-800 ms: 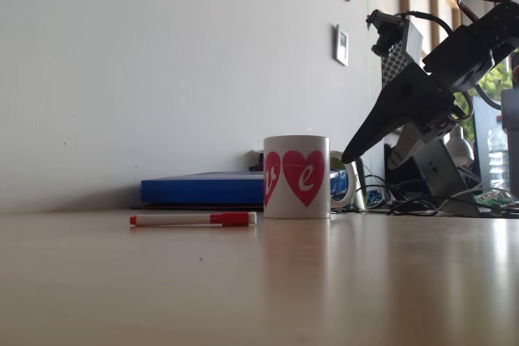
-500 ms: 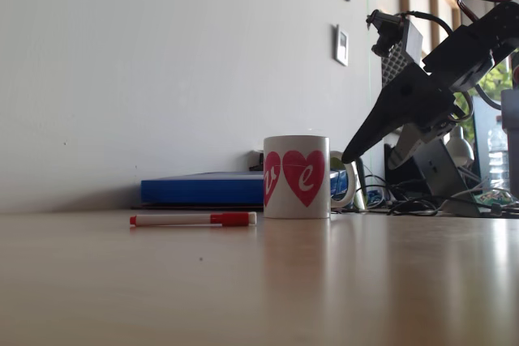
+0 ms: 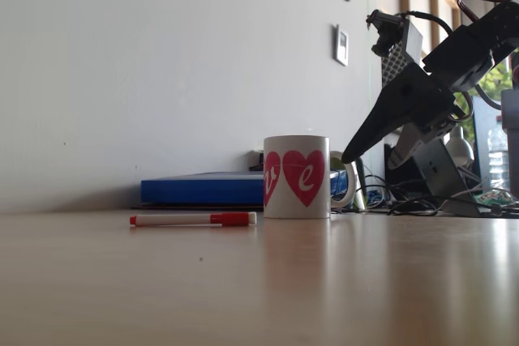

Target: Grab the pen and place it in the cup.

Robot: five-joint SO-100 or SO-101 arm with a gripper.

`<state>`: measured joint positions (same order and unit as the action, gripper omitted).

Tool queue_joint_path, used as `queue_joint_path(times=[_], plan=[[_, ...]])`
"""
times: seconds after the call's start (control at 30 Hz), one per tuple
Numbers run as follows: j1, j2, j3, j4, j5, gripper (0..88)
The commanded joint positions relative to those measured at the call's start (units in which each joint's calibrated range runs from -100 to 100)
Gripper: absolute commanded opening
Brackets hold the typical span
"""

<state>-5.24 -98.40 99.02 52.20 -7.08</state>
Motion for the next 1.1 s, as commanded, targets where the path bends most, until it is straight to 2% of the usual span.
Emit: queue_joint_path(times=[0.0, 0.4, 0.67, 0.9, 1.07], plan=[[0.11, -0.52, 0.52, -0.12, 0.25, 41.8], [0.02, 0.23, 0.52, -1.32, 0.3, 42.3], [-1.98, 1.39, 0.43, -10.53, 0.46, 41.8], [-5.15, 18.57, -0.56, -23.34, 2.72, 42.5], [-7.23, 33.92, -10.34, -27.04, 2.72, 42.5]])
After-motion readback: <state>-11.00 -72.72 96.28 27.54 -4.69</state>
